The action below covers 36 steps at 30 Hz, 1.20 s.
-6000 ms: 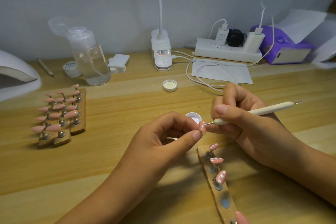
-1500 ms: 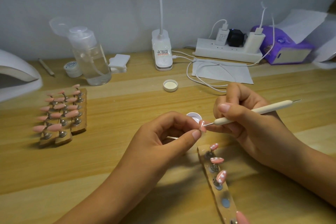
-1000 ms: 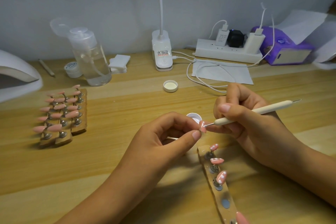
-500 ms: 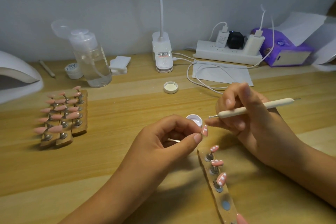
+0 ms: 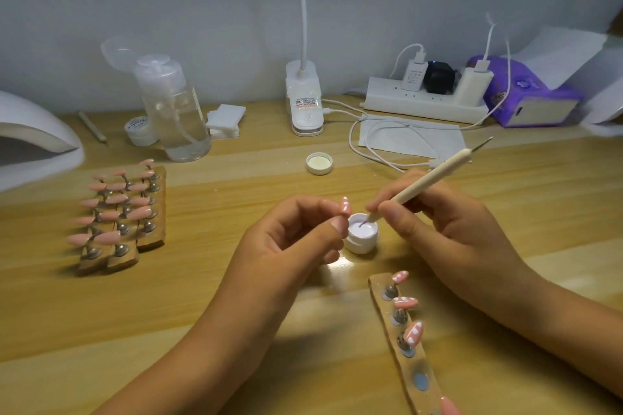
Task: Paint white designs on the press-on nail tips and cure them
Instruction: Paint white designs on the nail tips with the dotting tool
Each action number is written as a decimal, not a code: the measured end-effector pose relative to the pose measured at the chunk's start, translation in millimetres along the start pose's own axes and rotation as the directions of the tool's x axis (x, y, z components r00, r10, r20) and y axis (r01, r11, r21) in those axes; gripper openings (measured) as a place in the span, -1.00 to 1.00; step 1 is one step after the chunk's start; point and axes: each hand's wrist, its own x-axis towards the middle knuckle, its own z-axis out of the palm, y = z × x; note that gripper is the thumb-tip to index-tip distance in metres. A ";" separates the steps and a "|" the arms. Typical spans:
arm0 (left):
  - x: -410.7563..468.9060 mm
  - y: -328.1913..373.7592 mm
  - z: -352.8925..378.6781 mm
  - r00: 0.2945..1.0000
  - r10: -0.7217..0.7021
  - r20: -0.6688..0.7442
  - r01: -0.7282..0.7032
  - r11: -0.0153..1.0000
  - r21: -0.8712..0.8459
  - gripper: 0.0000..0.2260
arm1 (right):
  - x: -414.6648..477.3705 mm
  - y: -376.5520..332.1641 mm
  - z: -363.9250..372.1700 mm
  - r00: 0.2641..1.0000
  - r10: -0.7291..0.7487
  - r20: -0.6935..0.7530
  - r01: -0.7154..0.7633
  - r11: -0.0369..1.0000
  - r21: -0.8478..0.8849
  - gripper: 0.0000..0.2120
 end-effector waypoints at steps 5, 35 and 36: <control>-0.3 -1.1 0.3 1.000 -0.001 -0.003 0.001 1.000 0.018 -0.84 | 0.7 3.3 0.8 0.996 -0.063 0.061 0.069 0.991 -0.115 -0.88; -4.2 1.3 8.0 0.997 -0.006 0.078 -0.001 0.996 0.092 -0.88 | 1.8 -2.5 -13.5 0.980 0.200 -0.013 -0.151 0.776 0.612 -0.81; -4.1 1.2 8.0 0.997 -0.007 0.079 -0.001 0.995 0.102 -0.89 | 1.6 -2.9 -13.4 0.981 0.193 -0.002 -0.150 0.771 0.619 -0.83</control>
